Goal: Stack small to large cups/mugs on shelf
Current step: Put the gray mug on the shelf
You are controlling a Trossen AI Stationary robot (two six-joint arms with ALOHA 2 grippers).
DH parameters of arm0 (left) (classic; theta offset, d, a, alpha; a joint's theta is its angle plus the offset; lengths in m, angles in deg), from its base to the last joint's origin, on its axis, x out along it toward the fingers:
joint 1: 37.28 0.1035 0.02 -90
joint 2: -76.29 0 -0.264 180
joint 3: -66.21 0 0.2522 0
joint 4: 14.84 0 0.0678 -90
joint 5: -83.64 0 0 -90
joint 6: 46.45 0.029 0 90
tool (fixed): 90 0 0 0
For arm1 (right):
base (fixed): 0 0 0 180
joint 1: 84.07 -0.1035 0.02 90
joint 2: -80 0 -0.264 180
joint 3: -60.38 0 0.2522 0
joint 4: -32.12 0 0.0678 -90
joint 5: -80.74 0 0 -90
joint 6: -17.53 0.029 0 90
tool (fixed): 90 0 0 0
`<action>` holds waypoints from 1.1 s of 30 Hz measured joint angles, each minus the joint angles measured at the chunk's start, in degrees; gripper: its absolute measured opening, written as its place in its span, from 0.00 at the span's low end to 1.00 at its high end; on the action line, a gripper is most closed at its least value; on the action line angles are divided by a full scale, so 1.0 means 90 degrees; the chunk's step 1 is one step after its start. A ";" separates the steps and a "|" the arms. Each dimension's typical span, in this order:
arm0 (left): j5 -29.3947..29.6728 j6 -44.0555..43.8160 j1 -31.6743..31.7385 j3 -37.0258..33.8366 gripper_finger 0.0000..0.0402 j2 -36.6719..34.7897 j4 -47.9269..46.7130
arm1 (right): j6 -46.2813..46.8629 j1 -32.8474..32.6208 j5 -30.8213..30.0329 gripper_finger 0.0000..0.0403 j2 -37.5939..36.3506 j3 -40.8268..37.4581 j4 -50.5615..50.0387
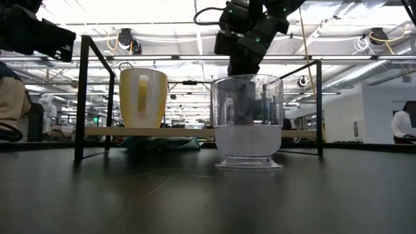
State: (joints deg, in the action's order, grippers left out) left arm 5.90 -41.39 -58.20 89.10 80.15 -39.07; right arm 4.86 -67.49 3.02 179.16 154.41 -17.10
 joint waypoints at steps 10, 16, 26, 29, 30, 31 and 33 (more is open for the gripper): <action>-0.0006 0.0024 -0.0002 0.0000 0.08 0.0000 0.0043 | -0.0001 -0.0007 0.0024 0.00 0.0033 0.0000 0.0077; -0.0007 0.0100 0.0000 0.0000 0.08 0.0000 0.0050 | -0.0038 -0.0007 0.0024 0.00 0.0033 0.0000 0.0074; -0.0011 0.0102 -0.0002 0.0000 0.08 0.0000 0.0051 | -0.0078 -0.0012 0.0483 0.01 0.0048 -0.0010 0.0140; -0.0012 0.0102 -0.0001 0.0000 0.08 0.0000 0.0051 | -0.0078 -0.0010 0.0485 0.01 0.0048 -0.0010 0.0207; -0.0012 0.0102 -0.0001 0.0000 0.08 0.0000 0.0050 | -0.0078 -0.0010 0.0485 0.01 0.0048 -0.0010 0.0223; -0.0015 0.0102 -0.0002 0.0000 0.08 0.0000 0.0050 | -0.0078 -0.0010 0.0484 0.01 0.0048 -0.0010 0.0253; -0.0015 0.0102 -0.0002 0.0000 0.08 0.0000 0.0050 | -0.0078 -0.0010 0.0485 0.01 0.0048 -0.0010 0.0284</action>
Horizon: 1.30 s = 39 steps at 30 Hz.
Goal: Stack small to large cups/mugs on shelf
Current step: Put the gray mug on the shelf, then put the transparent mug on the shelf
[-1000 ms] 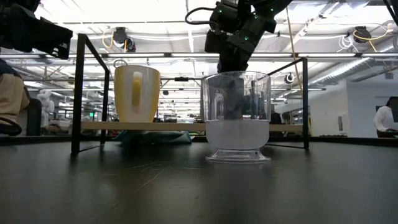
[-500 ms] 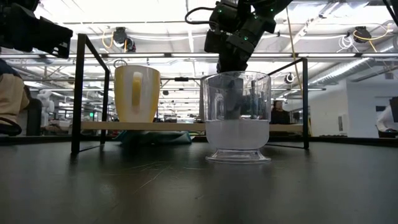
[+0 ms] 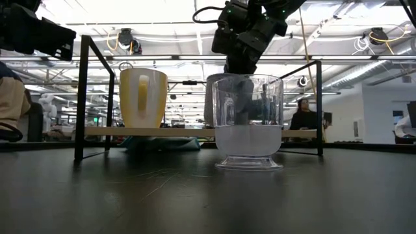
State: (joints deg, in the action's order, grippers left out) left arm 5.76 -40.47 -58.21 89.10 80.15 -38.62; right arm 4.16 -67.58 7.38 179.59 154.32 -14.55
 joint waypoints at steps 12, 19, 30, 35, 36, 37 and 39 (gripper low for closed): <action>-0.0002 0.0000 0.0000 0.0000 0.08 0.0000 0.0000 | 0.0103 0.0000 0.0007 0.18 -0.0002 0.0000 0.0000; -0.0002 -0.0001 0.0001 0.0000 0.08 0.0000 -0.0002 | 0.0112 0.0000 0.0005 0.19 -0.0014 0.0000 0.0100; -0.0002 -0.0002 0.0002 -0.0002 0.08 -0.0002 0.0000 | 0.0245 -0.0137 -0.0002 0.19 -0.1189 0.0000 0.0082; -0.0002 -0.0063 0.0001 -0.0002 0.08 -0.0001 0.0030 | 0.0243 -0.0508 -0.0005 0.10 -0.1784 0.0002 -0.0127; -0.0003 -0.0062 0.0001 -0.0002 0.08 -0.0002 0.0041 | 0.0242 -0.0591 -0.0008 0.06 -0.1883 0.0002 -0.0203; -0.0005 -0.0063 0.0000 -0.0002 0.08 -0.0002 0.0066 | 0.0239 -0.0685 -0.0025 0.03 -0.1985 0.0002 -0.0292; -0.0005 -0.0063 0.0002 -0.0002 0.08 -0.0002 0.0100 | 0.0247 -0.0900 -0.0233 0.01 -0.2145 0.0002 -0.0428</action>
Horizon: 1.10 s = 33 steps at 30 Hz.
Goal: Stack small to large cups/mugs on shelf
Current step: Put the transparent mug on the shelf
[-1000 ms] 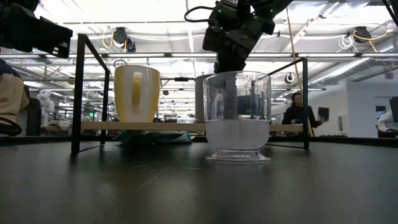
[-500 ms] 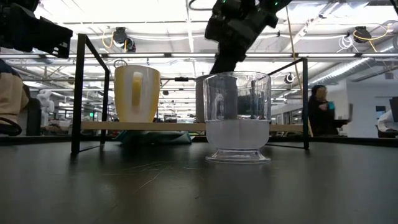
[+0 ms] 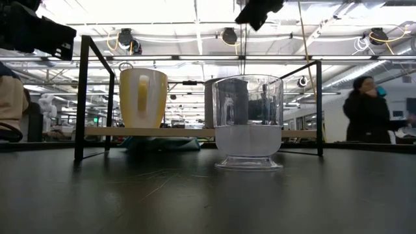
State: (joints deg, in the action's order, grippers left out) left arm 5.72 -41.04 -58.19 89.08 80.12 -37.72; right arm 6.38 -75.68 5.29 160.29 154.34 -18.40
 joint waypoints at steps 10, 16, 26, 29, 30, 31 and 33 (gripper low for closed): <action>-0.0005 0.0097 -0.0002 0.0000 0.08 0.0000 0.0699 | 0.0513 -0.1247 -0.1045 0.00 -0.0846 -0.0910 0.0253; -0.0005 0.0391 -0.0002 0.0012 0.08 0.0000 0.0707 | 0.1047 -0.1966 -0.1232 0.00 -0.1463 -0.2152 0.1192; -0.0005 0.0345 -0.0002 0.0019 0.08 0.0000 0.0707 | 0.1538 -0.2990 -0.1999 0.00 -0.2347 -0.3747 0.2464; -0.0005 0.0342 -0.0002 0.0022 0.08 0.0000 0.0707 | 0.1563 -0.3262 -0.2010 0.00 -0.2454 -0.4035 0.2793; -0.0005 0.0338 -0.0002 0.0022 0.08 0.0000 0.0707 | 0.1572 -0.3357 -0.2013 0.00 -0.2472 -0.4130 0.2927; -0.0007 0.0327 -0.0002 0.0022 0.08 0.0000 0.0705 | 0.1572 -0.3460 -0.2013 0.00 -0.2483 -0.4227 0.3047; -0.0007 0.0317 -0.0002 0.0022 0.08 0.0000 0.0707 | 0.1567 -0.3618 -0.2009 0.00 -0.2487 -0.4365 0.3258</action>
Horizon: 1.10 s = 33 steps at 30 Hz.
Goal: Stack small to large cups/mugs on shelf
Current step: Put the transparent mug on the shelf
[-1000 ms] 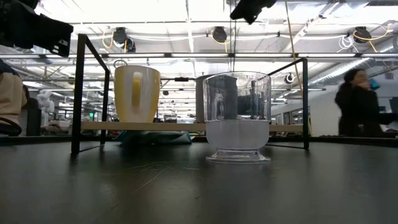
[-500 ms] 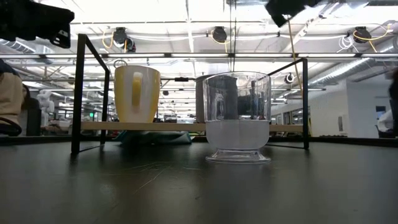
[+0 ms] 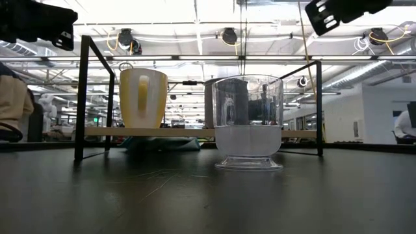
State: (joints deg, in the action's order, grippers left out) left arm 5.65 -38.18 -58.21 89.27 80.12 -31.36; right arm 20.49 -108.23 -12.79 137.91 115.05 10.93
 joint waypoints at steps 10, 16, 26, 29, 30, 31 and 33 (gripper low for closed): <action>-0.0002 0.0024 0.0000 0.0000 0.08 0.0000 0.0002 | 0.0100 -0.0533 -0.0437 0.00 0.0002 -0.0315 0.0280; -0.0007 -0.0096 0.0000 0.0000 0.08 0.0000 0.0002 | 0.0065 -0.0849 -0.0471 0.00 -0.0019 -0.0462 0.0275; -0.0020 -0.0121 0.0000 0.0000 0.08 0.0000 0.0002 | 0.0092 -0.0915 -0.0648 0.00 -0.0019 -0.0465 0.0315; -0.0019 -0.0169 0.0000 0.0000 0.08 0.0000 0.0002 | 0.0090 -0.0915 -0.0651 0.00 -0.0019 -0.0465 0.0327; -0.0019 -0.0203 0.0000 0.0000 0.08 0.0000 0.0004 | 0.0087 -0.0915 -0.0651 0.00 -0.0019 -0.0465 0.0327; -0.0022 -0.0241 0.0000 0.0000 0.08 0.0000 0.0018 | 0.0087 -0.0915 -0.0652 0.00 -0.0019 -0.0465 0.0327; -0.0155 -0.0478 0.0000 0.0000 0.08 0.0004 0.0175 | 0.0082 -0.0913 -0.0653 0.00 -0.0019 -0.0465 0.0327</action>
State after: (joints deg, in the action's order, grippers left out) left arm 4.26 -42.49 -58.21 89.27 80.16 -29.79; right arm 21.23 -116.45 -18.67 137.73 110.87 13.87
